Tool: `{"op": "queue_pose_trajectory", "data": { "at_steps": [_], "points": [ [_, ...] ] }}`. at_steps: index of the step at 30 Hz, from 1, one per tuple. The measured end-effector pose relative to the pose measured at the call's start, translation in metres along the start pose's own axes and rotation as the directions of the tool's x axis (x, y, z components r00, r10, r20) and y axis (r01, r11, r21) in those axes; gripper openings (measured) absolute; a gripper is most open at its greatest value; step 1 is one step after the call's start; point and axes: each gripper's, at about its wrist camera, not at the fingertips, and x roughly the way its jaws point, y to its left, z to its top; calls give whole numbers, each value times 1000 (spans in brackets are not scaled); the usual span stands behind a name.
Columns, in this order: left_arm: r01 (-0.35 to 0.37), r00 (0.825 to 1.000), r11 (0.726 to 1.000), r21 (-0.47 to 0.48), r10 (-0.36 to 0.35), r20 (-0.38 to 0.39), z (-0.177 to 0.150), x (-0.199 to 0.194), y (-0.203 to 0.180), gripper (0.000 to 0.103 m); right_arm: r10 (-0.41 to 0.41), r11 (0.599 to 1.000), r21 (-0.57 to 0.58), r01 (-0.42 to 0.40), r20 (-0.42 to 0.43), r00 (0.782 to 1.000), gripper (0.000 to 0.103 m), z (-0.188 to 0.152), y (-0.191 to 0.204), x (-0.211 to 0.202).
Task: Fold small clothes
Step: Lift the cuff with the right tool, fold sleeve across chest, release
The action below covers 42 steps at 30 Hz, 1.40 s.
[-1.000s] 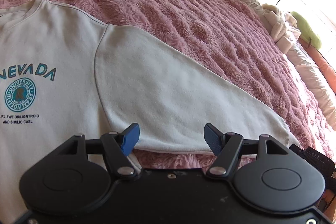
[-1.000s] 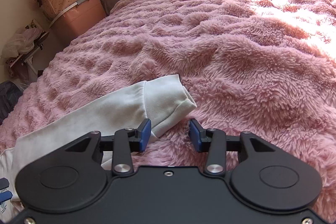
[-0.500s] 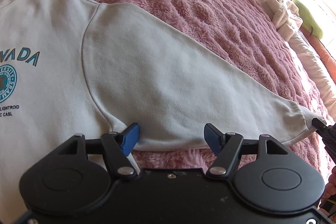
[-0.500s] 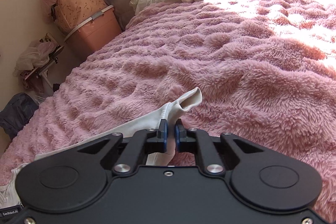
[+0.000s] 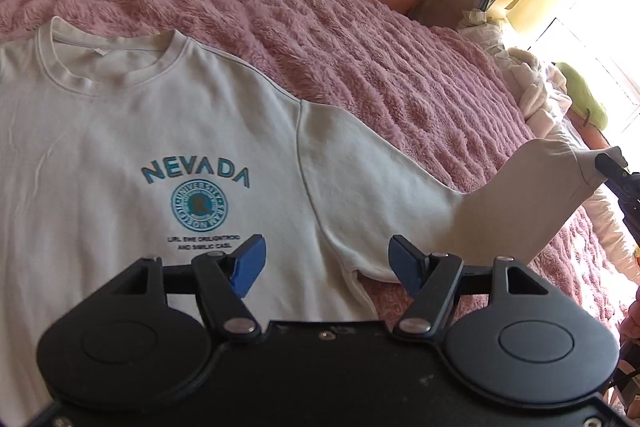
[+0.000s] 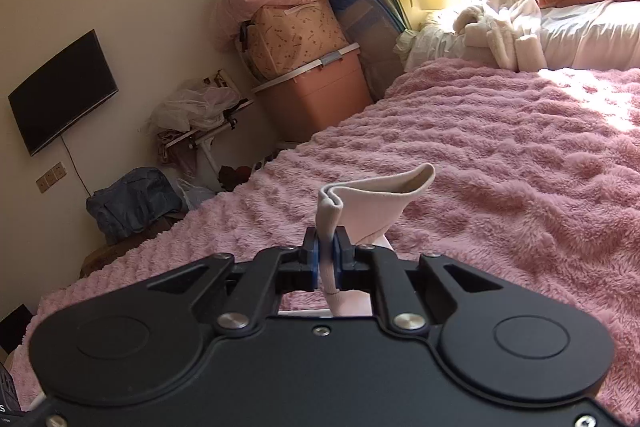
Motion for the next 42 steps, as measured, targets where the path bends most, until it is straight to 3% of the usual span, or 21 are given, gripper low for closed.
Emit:
{"op": "queue_pose_trajectory", "data": {
  "at_steps": [6, 9, 15, 21, 26, 30, 33, 37, 40, 42],
  "points": [
    [-54, 997, 997, -55, 57, 45, -17, -73, 60, 72, 156, 988, -7, -156, -29, 987, 8, -15, 79, 6],
    [-89, 994, 992, -86, 94, 57, -28, -103, 87, 72, 235, 972, -1, -236, -61, 970, 8, -30, 120, 12],
    [-124, 985, 975, -184, 143, 95, -51, -159, 143, 72, 372, 925, -19, -379, -153, 916, 8, -77, 203, 25],
    [-172, 970, 953, -251, 207, 124, -70, -201, 187, 72, 481, 869, 23, -494, -272, 834, 8, -146, 272, 46],
    [-197, 955, 932, -305, 252, 155, -83, -232, 216, 72, 520, 834, 22, -551, -367, 772, 8, -202, 314, 58],
    [-202, 952, 921, -334, 265, 155, -90, -242, 230, 72, 507, 825, 0, -565, -440, 741, 8, -243, 334, 63],
    [-211, 949, 915, -345, 276, 153, -89, -239, 236, 72, 464, 830, -48, -556, -494, 735, 9, -272, 344, 69],
    [-192, 950, 914, -357, 265, 168, -75, -229, 241, 72, 420, 833, -50, -550, -590, 690, 24, -295, 339, 79],
    [-181, 947, 927, -330, 255, 197, -54, -210, 241, 72, 463, 812, 0, -584, -608, 645, 35, -294, 326, 71],
    [-181, 948, 934, -308, 249, 200, -41, -195, 242, 72, 497, 795, 20, -606, -595, 632, 49, -283, 316, 62]
  ]
}}
